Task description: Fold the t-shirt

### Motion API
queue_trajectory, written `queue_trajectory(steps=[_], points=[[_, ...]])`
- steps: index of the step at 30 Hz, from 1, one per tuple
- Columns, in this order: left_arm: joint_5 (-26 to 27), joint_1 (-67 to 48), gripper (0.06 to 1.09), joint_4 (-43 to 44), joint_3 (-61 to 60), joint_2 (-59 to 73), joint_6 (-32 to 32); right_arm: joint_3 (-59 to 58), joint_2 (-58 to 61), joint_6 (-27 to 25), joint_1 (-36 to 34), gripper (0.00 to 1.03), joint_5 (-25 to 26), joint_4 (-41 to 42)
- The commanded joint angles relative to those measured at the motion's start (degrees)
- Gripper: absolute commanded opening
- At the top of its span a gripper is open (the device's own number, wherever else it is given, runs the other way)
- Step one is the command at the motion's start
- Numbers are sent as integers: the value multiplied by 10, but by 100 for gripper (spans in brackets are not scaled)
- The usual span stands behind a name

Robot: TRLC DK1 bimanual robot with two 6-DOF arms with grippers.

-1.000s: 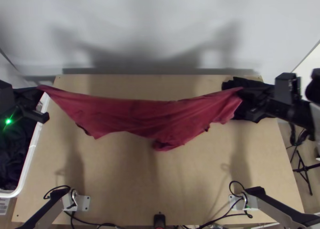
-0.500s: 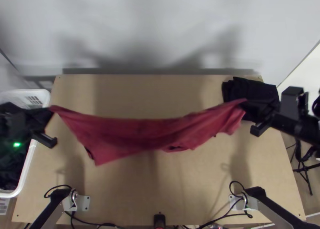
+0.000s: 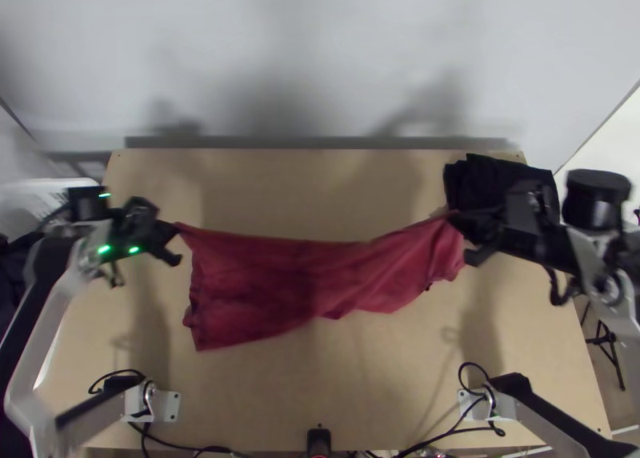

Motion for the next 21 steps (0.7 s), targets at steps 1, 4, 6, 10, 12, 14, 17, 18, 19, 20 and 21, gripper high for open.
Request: queue_trajectory(steps=[1, 4, 6, 10, 12, 14, 17, 18, 19, 20, 21], points=[[-31, -29, 11, 110, -37, 206, 13, -64, 57, 2, 17, 3, 1, 74], [-50, -52, 12, 108, -13, 285, 14, -69, 84, -3, 34, 3, 2, 92], [-53, -64, 12, 102, -1, 308, 12, -71, 102, -10, 43, 3, 3, 96], [-56, -74, 39, 87, 15, 299, -8, -75, 131, -25, 66, 3, 4, 97], [-59, -76, 70, 89, 8, 272, -15, -75, 135, -25, 75, 3, 5, 100], [-65, -71, 104, 97, -5, 250, -21, -77, 137, -24, 80, 3, 6, 100], [-73, -55, 104, 88, -20, 225, -17, -83, 137, -24, 82, 3, 6, 101], [-73, -50, 104, 79, -28, 211, -8, -84, 137, -24, 82, 3, 5, 100], [-74, -45, 104, 73, -40, 192, 7, -85, 136, -24, 82, 3, 6, 100], [-81, -44, 104, 71, -57, 168, 28, -85, 135, -24, 82, 3, 5, 101], [-95, -45, 104, 73, -80, 140, 60, -85, 134, -24, 81, 3, 6, 100]])
